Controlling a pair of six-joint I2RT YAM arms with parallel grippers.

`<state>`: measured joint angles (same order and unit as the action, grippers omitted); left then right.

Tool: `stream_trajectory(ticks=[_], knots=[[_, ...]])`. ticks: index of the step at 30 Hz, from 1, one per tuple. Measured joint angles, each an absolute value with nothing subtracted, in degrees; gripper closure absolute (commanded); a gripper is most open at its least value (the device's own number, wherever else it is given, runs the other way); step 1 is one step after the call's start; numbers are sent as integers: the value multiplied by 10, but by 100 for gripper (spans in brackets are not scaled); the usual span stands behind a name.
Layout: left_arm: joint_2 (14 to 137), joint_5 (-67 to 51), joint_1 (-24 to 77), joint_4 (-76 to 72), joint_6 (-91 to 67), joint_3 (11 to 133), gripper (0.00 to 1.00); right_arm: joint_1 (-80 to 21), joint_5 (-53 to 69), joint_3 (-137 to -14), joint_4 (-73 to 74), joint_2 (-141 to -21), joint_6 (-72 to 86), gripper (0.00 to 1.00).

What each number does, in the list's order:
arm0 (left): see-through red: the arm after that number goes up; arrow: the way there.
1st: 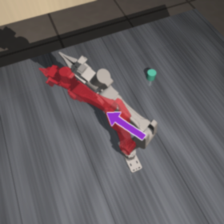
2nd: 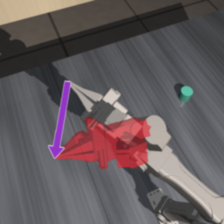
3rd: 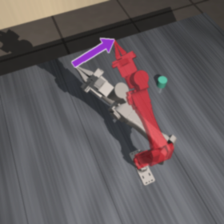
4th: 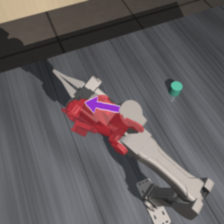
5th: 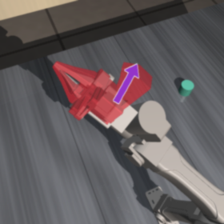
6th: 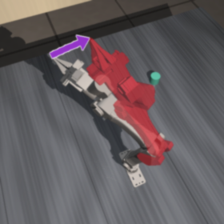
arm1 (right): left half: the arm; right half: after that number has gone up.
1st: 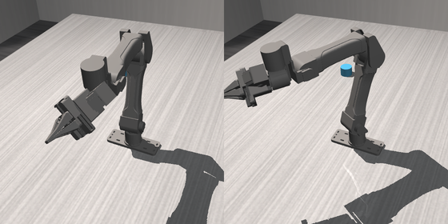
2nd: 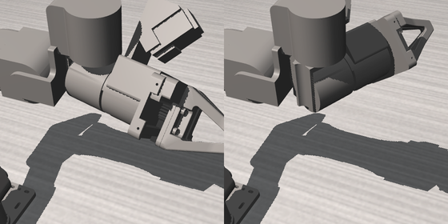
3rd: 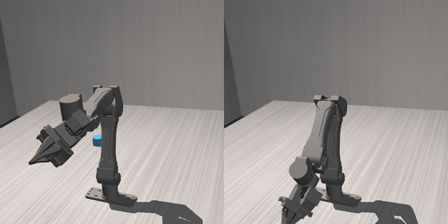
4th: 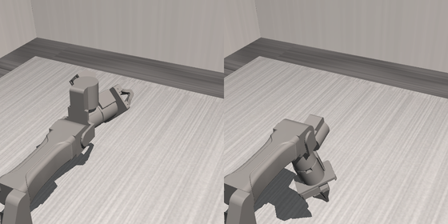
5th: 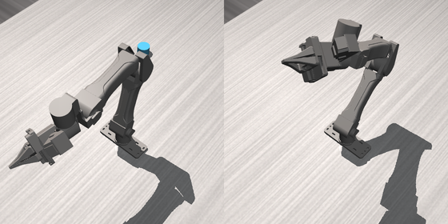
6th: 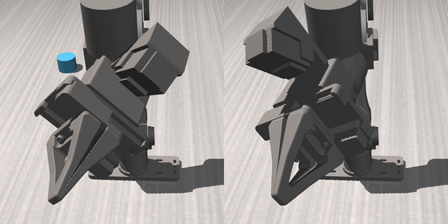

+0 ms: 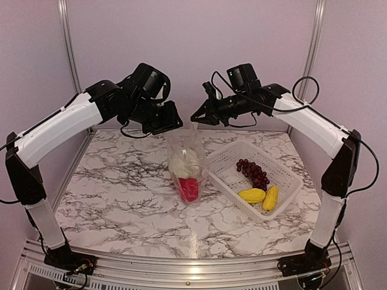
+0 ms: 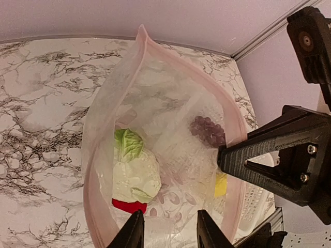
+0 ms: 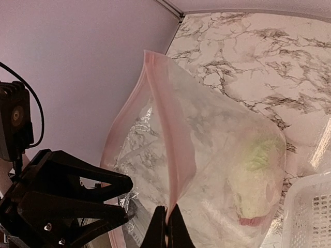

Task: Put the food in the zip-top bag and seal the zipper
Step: Adjust the zipper food storage bag at the center of the board.

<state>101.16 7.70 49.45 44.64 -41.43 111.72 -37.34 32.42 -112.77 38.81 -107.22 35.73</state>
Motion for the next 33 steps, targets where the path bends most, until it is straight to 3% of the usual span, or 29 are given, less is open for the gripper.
stream_trajectory(ticks=[5, 8, 13, 19, 27, 33], knots=[[1016, 79, 495, 477, -425, 1121, 56, -373, 325, -1128, 391, -1072, 355, 100], [1015, 80, 497, 480, -420, 1143, 61, -373, 325, -1128, 391, -1072, 355, 100], [978, 121, 512, 463, -413, 1148, 47, -373, 325, -1128, 395, -1072, 355, 100], [949, 160, 518, 475, -440, 1145, 46, -373, 328, -1128, 395, -1072, 355, 100], [1011, 141, 513, 488, -453, 1138, 62, -373, 333, -1128, 395, -1072, 355, 100], [1039, 130, 487, 503, -455, 1136, 94, -373, 336, -1128, 395, -1072, 355, 99]])
